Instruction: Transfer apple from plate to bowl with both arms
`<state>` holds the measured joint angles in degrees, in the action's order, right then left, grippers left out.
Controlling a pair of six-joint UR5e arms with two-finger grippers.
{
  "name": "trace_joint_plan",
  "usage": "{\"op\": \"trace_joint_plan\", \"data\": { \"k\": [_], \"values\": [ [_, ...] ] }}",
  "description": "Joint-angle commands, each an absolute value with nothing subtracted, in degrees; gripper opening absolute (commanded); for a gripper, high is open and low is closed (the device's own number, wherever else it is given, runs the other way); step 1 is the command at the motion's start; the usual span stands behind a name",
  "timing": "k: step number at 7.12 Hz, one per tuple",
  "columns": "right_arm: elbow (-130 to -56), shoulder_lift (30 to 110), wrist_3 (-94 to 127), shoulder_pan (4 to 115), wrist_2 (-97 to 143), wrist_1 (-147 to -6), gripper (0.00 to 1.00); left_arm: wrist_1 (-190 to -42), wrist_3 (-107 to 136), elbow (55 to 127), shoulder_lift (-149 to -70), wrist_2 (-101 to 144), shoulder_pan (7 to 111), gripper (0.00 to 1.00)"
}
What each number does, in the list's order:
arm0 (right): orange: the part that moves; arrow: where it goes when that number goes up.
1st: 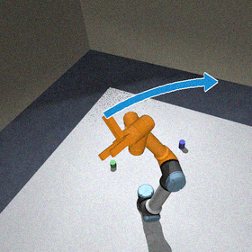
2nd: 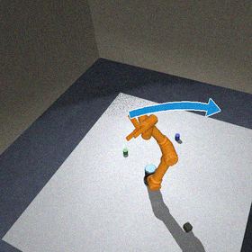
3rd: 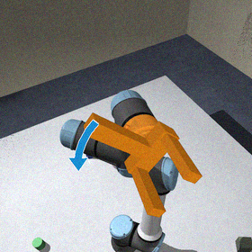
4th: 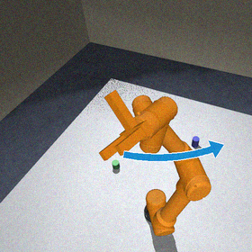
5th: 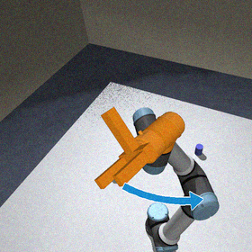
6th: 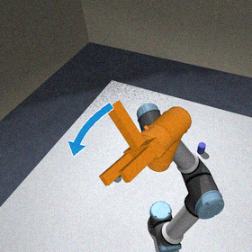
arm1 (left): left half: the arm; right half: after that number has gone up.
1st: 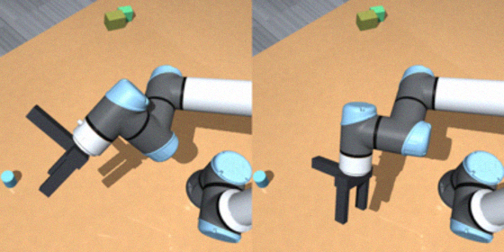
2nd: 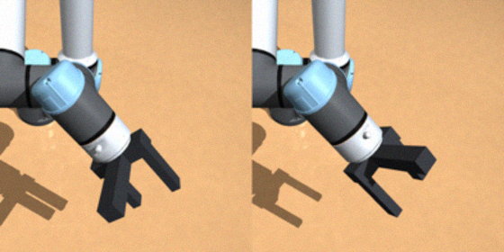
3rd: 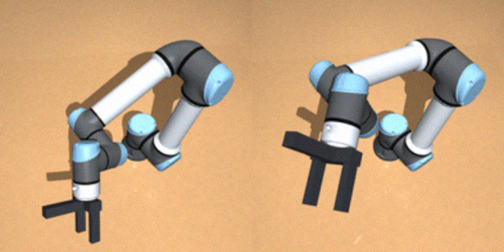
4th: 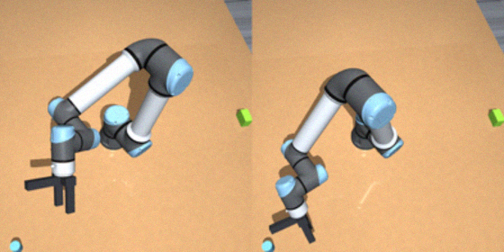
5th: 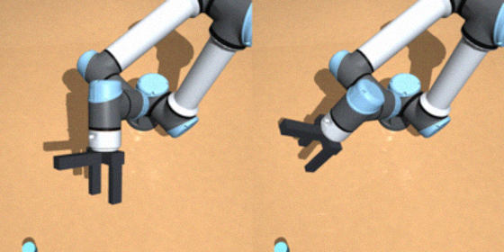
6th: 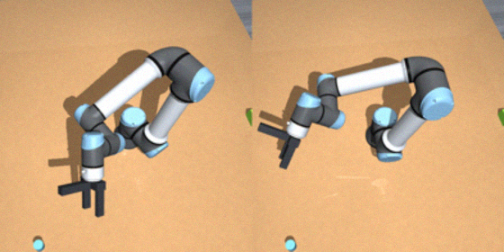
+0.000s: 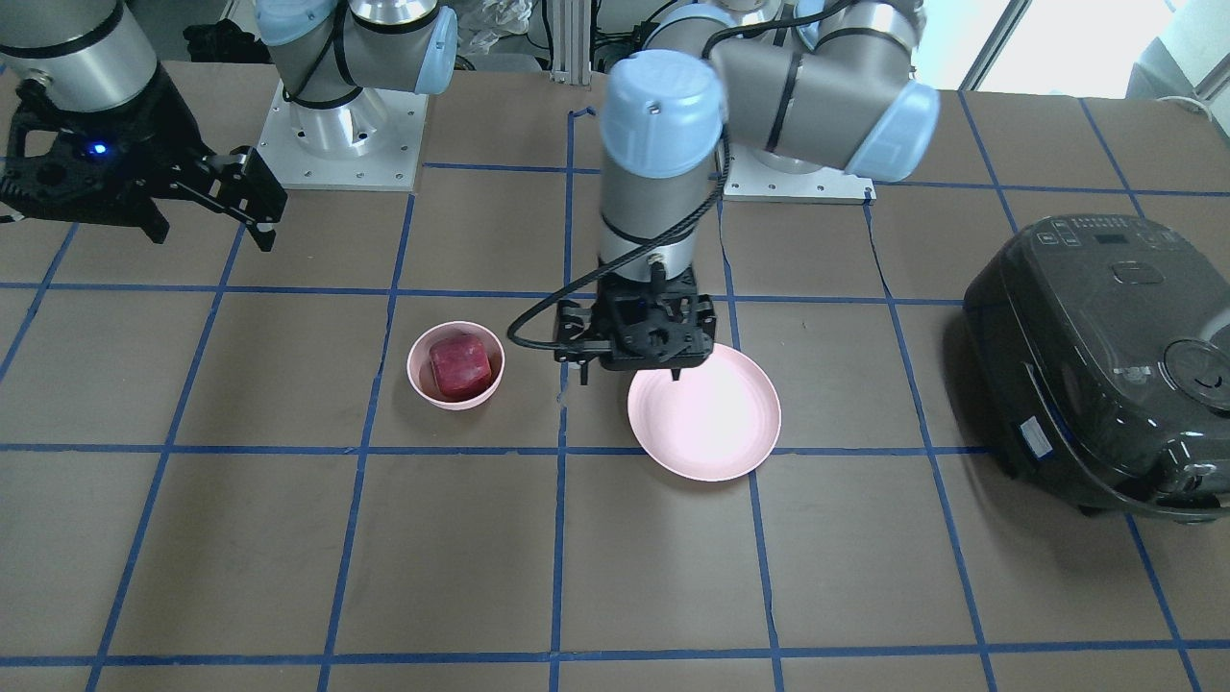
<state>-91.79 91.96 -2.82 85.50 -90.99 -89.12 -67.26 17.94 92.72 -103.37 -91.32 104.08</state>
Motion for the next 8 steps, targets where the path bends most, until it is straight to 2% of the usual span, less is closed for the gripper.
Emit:
{"op": "trace_joint_plan", "data": {
  "k": [1,4,6,8],
  "values": [
    [-91.85,91.58,1.98,91.91,-90.79,-89.12,1.00,-77.05,4.70,92.55,-96.45,-90.44,92.15,1.00],
    [-91.58,91.49,5.19,93.08,-90.97,-89.73,1.00,-85.05,2.55,90.63,-90.19,-88.96,90.26,1.00],
    [-91.41,91.49,5.18,92.20,-91.05,-90.26,1.00,-92.09,1.94,88.68,-89.48,-88.77,90.44,1.00],
    [-91.41,91.58,5.80,92.28,-91.58,-90.09,1.00,-91.23,-0.79,87.37,-90.78,-90.61,90.26,1.00]
  ]
}}
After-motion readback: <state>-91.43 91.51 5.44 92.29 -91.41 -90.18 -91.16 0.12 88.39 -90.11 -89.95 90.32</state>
